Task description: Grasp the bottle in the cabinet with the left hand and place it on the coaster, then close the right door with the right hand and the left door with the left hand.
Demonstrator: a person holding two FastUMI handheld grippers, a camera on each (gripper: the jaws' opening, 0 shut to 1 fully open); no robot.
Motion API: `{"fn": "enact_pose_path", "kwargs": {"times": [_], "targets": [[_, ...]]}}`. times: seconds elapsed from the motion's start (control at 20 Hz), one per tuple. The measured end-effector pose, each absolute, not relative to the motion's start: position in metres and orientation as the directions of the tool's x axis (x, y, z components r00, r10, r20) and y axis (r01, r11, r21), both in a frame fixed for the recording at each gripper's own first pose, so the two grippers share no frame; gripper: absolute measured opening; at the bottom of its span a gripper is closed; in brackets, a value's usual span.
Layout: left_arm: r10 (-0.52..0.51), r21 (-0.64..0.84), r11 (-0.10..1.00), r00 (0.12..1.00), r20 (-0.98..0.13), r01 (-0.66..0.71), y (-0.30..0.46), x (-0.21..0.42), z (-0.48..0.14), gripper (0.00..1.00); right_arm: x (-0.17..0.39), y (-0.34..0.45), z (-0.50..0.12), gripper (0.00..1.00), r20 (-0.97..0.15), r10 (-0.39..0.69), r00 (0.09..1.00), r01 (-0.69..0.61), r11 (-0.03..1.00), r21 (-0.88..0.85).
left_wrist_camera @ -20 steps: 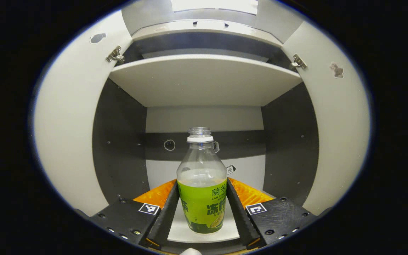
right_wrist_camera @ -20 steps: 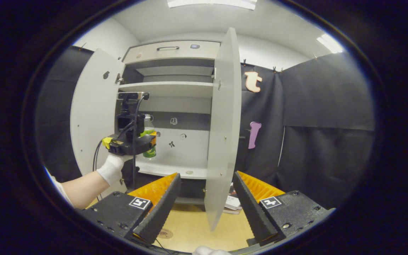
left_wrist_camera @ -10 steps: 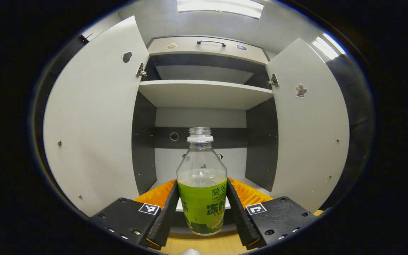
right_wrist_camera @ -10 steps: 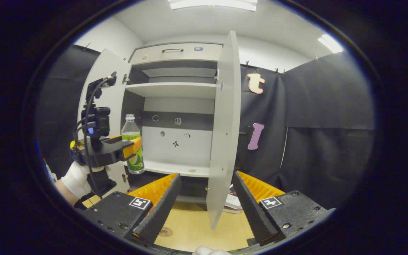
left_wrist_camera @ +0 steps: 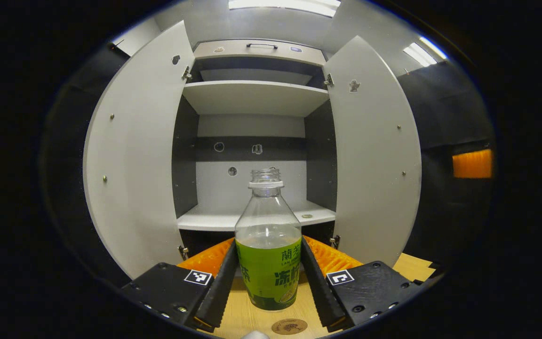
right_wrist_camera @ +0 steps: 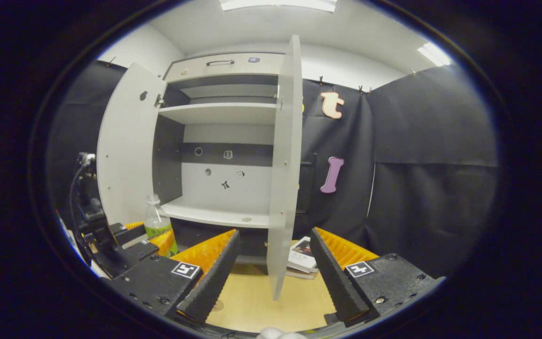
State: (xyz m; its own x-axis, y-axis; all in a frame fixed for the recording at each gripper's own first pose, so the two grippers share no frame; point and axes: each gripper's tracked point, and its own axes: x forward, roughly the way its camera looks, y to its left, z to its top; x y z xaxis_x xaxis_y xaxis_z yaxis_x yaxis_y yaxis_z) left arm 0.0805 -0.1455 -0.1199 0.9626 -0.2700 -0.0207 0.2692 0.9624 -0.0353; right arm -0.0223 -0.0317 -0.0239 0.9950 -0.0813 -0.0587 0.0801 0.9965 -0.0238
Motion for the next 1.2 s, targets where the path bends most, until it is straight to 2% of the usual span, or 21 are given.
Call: {"fn": "enact_pose_path", "kwargs": {"times": [0.25, 0.45, 0.5, 0.6, 0.7, 0.95, 1.2], "targets": [[-0.317, -0.044, 0.948, 0.943, -0.1, 0.314, -0.168, 0.069, -0.214, 0.74, -0.028, -0.046, -0.038, 0.96, -0.094, -0.111, 0.989, 0.106, 0.993, -0.051], [-0.379, -0.051, 0.925, 0.922, -0.078, 0.376, -0.188, 0.063, -0.266, 0.74, -0.032, -0.053, -0.05, 0.98, -0.15, -0.122, 0.981, 0.114, 0.992, -0.058], [-0.384, -0.056, 0.923, 0.92, -0.078, 0.381, -0.19, 0.062, -0.277, 0.73, -0.033, -0.057, -0.052, 0.96, -0.158, -0.136, 0.978, 0.126, 0.99, -0.071], [-0.388, -0.037, 0.922, 0.919, -0.073, 0.386, -0.19, 0.061, -0.294, 0.77, -0.035, -0.064, -0.053, 0.98, -0.163, -0.156, 0.974, 0.144, 0.986, -0.087], [-0.398, -0.015, 0.917, 0.916, -0.044, 0.398, -0.192, 0.06, -0.305, 0.73, -0.035, -0.065, -0.06, 0.97, -0.186, -0.159, 0.97, 0.144, 0.986, -0.089], [-0.4, -0.009, 0.917, 0.916, -0.038, 0.4, -0.189, 0.065, -0.328, 0.73, -0.036, -0.065, -0.078, 0.98, -0.249, -0.16, 0.955, 0.137, 0.985, -0.106], [-0.414, -0.014, 0.91, 0.909, -0.042, 0.413, -0.195, 0.066, -0.341, 0.75, -0.036, -0.06, -0.079, 0.98, -0.255, -0.15, 0.955, 0.125, 0.986, -0.114]]}}
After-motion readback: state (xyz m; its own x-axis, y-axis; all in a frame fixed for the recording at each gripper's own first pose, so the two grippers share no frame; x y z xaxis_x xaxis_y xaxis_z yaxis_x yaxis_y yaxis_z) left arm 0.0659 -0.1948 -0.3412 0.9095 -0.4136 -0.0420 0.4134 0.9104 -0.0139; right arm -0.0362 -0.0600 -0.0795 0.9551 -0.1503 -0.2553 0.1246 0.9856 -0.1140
